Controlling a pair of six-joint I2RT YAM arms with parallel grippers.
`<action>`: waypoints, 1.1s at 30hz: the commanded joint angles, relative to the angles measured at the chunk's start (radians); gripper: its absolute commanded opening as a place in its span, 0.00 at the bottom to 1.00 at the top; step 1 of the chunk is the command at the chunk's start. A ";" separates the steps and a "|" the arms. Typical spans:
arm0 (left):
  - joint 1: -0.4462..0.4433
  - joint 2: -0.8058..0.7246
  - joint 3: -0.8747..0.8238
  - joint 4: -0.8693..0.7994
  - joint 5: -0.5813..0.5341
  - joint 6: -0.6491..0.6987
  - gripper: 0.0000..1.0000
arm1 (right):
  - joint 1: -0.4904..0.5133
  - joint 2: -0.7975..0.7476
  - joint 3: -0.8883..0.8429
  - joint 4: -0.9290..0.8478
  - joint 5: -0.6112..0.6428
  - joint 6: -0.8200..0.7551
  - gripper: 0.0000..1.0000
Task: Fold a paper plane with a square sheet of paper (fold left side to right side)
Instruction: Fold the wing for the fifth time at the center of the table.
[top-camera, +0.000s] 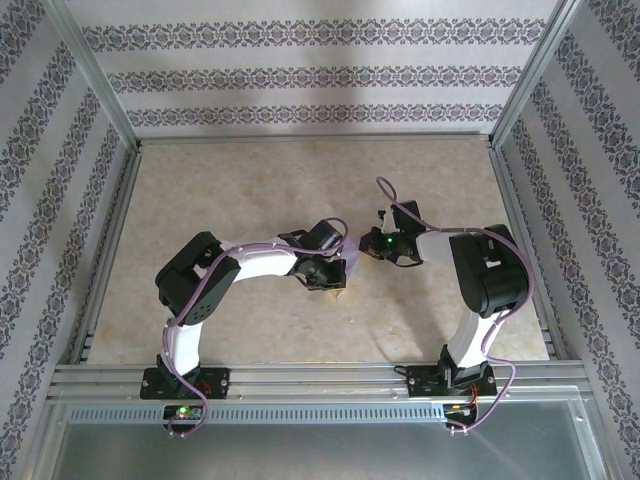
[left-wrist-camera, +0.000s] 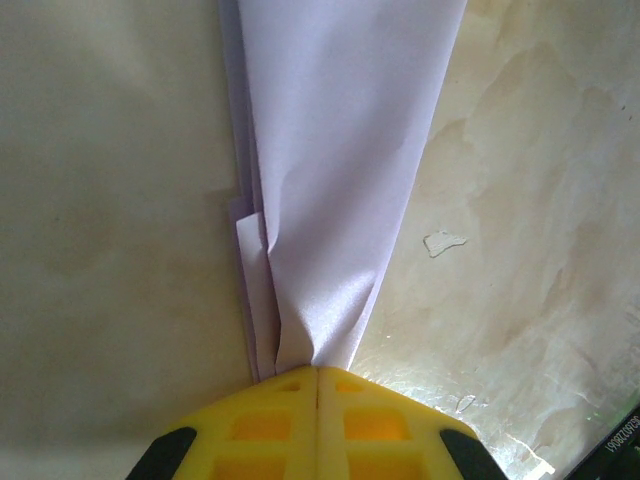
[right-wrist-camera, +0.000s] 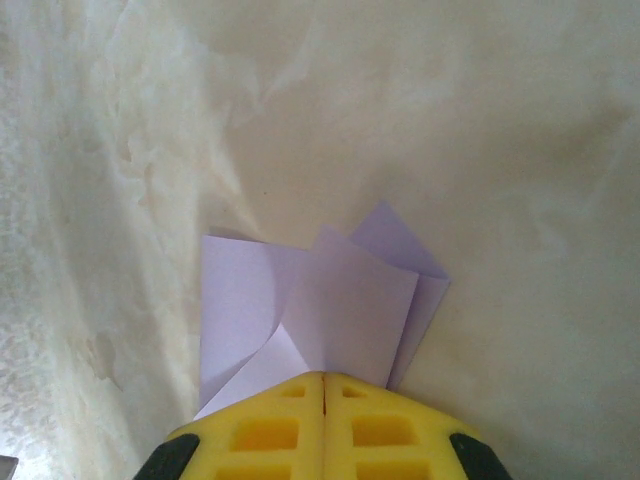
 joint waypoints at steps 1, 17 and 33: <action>-0.006 0.067 -0.032 -0.162 -0.085 0.027 0.00 | -0.041 0.037 0.049 -0.028 0.040 -0.038 0.00; -0.009 0.061 -0.029 -0.151 -0.081 0.025 0.00 | -0.137 0.072 0.185 -0.092 0.004 -0.057 0.00; -0.012 0.047 -0.029 -0.148 -0.093 0.027 0.00 | 0.022 -0.320 -0.145 -0.069 -0.052 0.156 0.00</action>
